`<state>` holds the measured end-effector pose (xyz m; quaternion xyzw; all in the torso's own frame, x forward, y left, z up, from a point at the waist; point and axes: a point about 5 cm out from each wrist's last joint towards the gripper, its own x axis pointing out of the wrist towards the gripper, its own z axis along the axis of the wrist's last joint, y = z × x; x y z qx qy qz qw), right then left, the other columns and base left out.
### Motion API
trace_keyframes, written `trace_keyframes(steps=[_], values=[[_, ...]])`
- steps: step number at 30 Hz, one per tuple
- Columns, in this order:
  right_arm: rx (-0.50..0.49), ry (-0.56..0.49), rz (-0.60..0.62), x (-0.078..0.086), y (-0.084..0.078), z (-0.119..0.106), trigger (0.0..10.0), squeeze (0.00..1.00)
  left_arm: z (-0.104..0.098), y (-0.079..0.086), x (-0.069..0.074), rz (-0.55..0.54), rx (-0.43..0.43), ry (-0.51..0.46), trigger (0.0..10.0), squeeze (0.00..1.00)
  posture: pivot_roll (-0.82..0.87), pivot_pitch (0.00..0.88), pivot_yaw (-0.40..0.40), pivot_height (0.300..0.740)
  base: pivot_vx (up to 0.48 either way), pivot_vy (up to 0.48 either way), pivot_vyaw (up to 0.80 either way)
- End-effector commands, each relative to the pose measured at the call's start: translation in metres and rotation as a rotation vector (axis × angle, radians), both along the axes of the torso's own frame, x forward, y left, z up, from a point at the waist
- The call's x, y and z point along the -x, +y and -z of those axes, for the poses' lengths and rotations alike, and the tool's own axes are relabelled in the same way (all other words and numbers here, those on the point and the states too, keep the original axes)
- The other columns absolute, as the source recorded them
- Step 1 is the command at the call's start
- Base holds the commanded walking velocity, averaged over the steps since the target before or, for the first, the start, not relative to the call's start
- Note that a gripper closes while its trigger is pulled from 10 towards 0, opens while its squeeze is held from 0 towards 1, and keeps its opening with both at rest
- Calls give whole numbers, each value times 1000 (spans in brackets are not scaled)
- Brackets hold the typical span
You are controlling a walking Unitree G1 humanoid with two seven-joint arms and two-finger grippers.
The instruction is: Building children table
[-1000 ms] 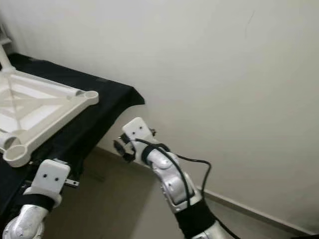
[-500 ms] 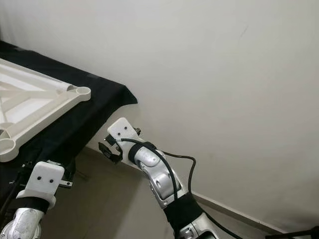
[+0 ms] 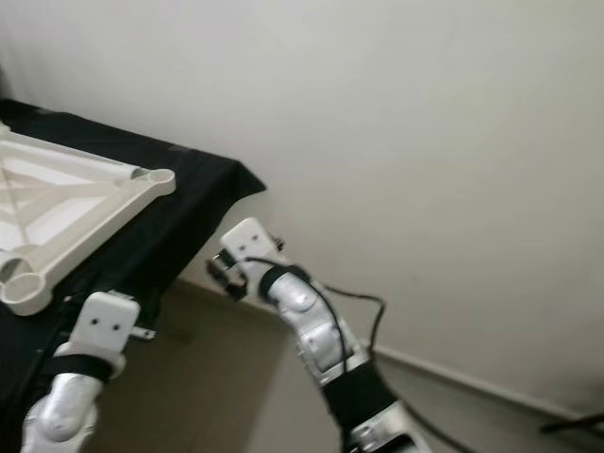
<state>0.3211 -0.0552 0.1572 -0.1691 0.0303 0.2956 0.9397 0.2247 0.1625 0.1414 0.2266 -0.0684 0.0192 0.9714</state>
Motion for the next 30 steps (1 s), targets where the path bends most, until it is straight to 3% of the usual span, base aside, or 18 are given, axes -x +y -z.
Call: trace_keyframes(steps=[1,8,12,18,30], values=[[3,6,38,0,-6,2,10000,0,1,-4,-3,24,11,4,10000,0,6,0,-41,740,0,0,0],[-4,1,47,-1,-7,2,10000,0,2,-2,-1,21,23,5,10000,0,8,0,-51,740,0,0,0],[4,-21,24,-2,-3,0,10000,0,1,-8,3,62,99,1,10000,0,20,0,-63,740,0,-120,0],[5,-37,6,0,3,-2,10000,0,-1,-8,3,67,109,-9,10000,0,25,0,-60,740,0,-480,747],[-1,-21,24,-2,-2,0,10000,0,-1,-9,2,72,113,-9,10000,0,27,0,-60,740,0,-480,800]])
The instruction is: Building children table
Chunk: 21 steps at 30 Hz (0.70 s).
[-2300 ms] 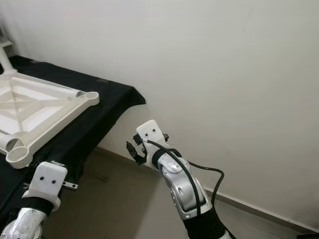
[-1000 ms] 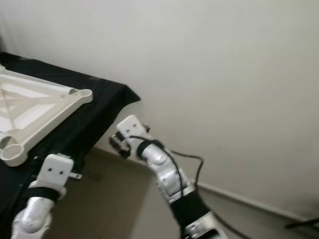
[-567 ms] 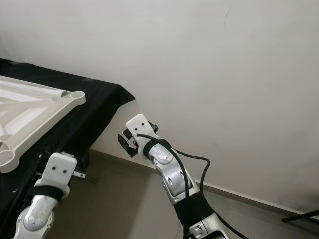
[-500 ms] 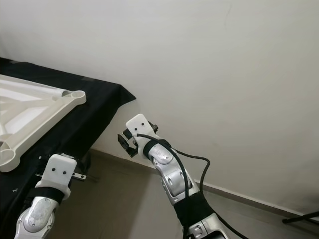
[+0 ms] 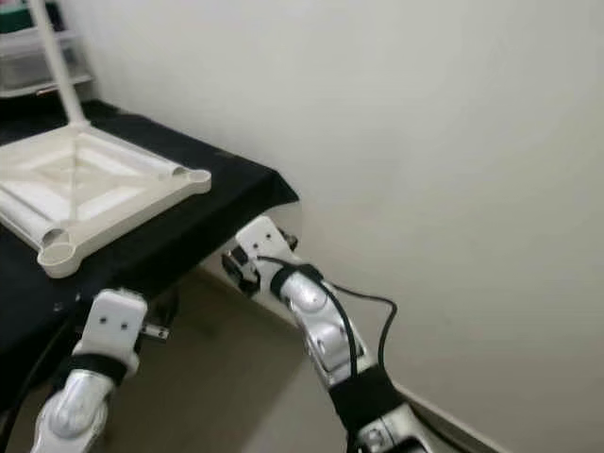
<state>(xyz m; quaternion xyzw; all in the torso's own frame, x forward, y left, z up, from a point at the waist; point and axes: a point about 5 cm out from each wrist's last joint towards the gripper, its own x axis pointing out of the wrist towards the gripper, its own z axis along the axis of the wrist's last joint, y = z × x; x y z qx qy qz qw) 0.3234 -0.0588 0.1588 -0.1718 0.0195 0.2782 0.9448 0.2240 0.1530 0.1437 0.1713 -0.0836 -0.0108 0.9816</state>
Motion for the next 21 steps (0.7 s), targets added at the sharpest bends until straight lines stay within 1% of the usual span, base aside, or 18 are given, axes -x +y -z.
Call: trace_keyframes(steps=[1,5,7,10,13,17,18,21], values=[[-5,14,-11,1,2,3,10000,0,1,1,1,-6,4,6,10000,0,31,0,-63,740,0,-480,0],[-6,15,-12,0,3,3,10000,0,0,1,1,-15,-10,-2,10000,0,34,0,-65,740,0,-405,0],[-37,38,-4,-1,2,4,10000,0,0,3,1,-30,10,-8,10000,0,36,0,-68,740,0,0,0],[-56,55,10,-2,-1,5,10000,0,-1,4,1,-38,13,-16,10000,0,35,0,-68,740,0,0,0],[-63,56,21,-4,-4,5,10000,0,-2,4,1,-47,36,-21,10000,0,32,0,-66,740,0,0,0],[-69,46,33,-6,-6,4,10000,0,-4,6,1,-59,35,-30,10000,0,31,0,-64,740,0,0,0],[-66,41,33,-6,-6,4,10000,0,-4,8,1,-64,38,-33,10000,0,31,0,-64,740,274,0,0],[-48,25,27,-6,-5,3,10000,0,-6,9,1,-75,45,-42,10000,0,32,0,-64,740,442,0,800]])
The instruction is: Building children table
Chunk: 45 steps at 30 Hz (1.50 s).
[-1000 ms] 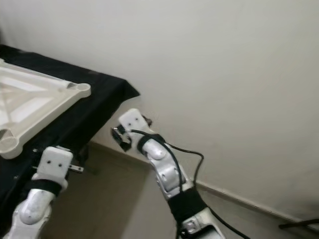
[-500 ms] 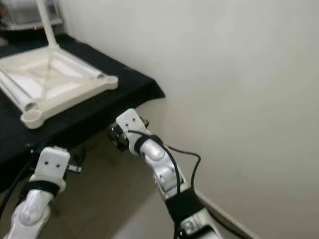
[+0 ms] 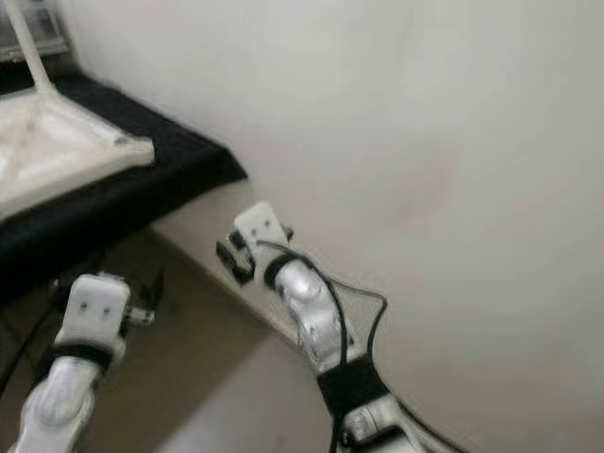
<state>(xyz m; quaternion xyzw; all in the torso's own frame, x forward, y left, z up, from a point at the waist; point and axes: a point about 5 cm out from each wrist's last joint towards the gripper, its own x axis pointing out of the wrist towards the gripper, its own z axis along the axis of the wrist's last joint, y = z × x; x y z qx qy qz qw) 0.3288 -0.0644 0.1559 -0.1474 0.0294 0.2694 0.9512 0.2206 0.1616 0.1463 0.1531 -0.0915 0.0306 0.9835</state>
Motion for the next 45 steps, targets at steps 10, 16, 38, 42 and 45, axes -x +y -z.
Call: trace_keyframes(steps=[10,16,38,42,45], values=[[-19,12,1,-1,2,3,10000,0,-4,3,-4,-17,8,-16,10000,0,34,0,-62,740,480,0,792],[-19,12,10,-2,0,4,10000,0,-4,3,-5,-13,9,-15,10000,0,35,0,-60,740,480,0,268],[11,-28,0,-4,0,5,10000,0,-2,-2,-7,0,18,-20,10000,0,30,0,-64,740,480,0,539],[8,-25,2,-4,-1,5,10000,0,-3,-3,-8,1,20,-20,10000,0,30,0,-65,740,480,0,800],[-3,-22,4,-5,-1,5,10000,0,-2,-4,-8,3,21,-16,10000,0,30,0,-67,740,349,0,800]])
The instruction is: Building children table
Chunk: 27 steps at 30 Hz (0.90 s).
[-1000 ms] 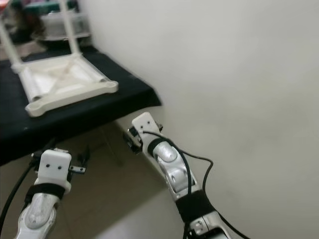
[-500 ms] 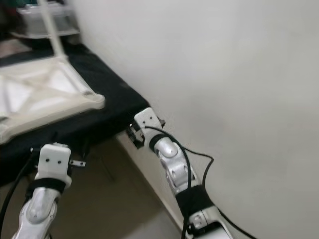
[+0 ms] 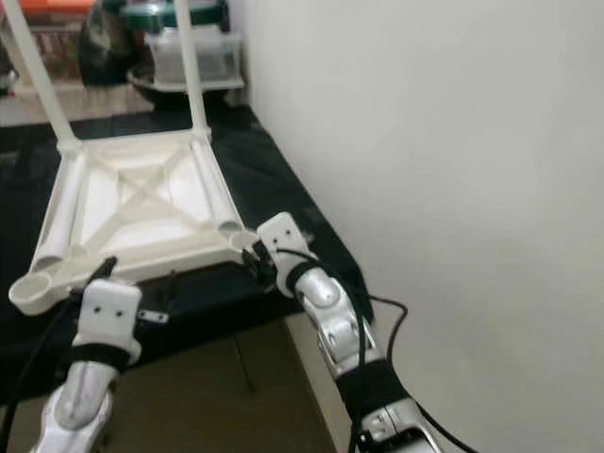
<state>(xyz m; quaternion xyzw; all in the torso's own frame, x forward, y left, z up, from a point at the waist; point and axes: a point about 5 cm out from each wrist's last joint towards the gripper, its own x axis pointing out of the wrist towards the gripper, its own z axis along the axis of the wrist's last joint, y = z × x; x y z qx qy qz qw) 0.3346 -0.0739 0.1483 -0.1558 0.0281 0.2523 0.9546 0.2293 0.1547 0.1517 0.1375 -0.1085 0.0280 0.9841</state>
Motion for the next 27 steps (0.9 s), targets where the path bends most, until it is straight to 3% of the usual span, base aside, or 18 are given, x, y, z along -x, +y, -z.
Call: trace_keyframes(steps=[1,9,14,20,22,26,27], values=[[-18,-9,-30,1,8,-3,10000,0,3,3,0,-10,-8,17,10000,0,30,0,-67,740,349,0,800],[-41,-7,-32,-1,6,-4,10000,0,5,3,-1,-32,-16,18,10000,0,30,0,-69,740,0,0,0],[52,-50,-50,-4,-3,-4,10000,0,6,4,-1,-38,-22,21,10000,0,26,0,-67,740,0,0,0],[192,-53,-155,-7,-14,1,10000,0,7,6,-2,-48,-25,24,10000,0,26,0,-68,740,0,0,0],[272,-56,-210,-9,-21,5,10000,0,12,12,-2,-83,-42,56,10000,0,25,0,-72,740,0,0,0],[334,-71,-233,-12,-24,6,10000,0,17,18,-1,-111,-58,88,10000,0,30,0,-75,740,0,0,0],[394,-90,-239,-15,-25,8,10000,0,18,19,-1,-115,-58,92,10000,0,35,0,-75,740,0,0,0]])
